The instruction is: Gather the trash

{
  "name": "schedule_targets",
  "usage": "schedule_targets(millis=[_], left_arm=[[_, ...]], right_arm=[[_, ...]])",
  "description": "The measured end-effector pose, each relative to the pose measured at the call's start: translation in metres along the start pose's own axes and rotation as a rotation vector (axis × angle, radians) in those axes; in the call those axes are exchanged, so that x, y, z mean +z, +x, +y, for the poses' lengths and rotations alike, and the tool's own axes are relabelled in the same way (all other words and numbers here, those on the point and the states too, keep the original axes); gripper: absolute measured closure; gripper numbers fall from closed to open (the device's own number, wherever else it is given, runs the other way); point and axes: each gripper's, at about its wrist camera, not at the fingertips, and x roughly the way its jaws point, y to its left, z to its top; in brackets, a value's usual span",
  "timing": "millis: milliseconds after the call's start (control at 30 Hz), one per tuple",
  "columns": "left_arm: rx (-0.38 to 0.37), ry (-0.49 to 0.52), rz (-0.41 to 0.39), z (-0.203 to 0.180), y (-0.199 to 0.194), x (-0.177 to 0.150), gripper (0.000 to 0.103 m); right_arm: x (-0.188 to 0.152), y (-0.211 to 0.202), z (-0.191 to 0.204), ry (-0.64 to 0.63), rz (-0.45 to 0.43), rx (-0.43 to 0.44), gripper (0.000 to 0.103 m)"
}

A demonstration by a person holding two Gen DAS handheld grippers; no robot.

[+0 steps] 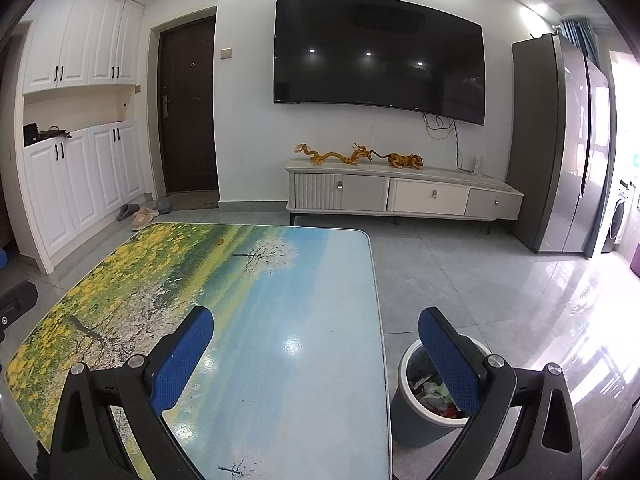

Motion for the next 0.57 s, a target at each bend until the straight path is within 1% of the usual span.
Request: schedule_targets(millis=[200, 433, 567], left_arm=[[0.004, -0.020, 0.006, 0.010, 0.006, 0.002, 0.000], [0.020, -0.042, -0.014, 0.012, 0.012, 0.003, 0.000], [0.016, -0.046, -0.009, 0.012, 0.016, 0.006, 0.000]], right_arm=[[-0.002, 0.001, 0.005, -0.005, 0.005, -0.006, 0.000], [-0.010, -0.007, 0.000, -0.005, -0.003, -0.062, 0.000], [-0.012, -0.012, -0.004, 0.000, -0.011, -0.089, 0.000]])
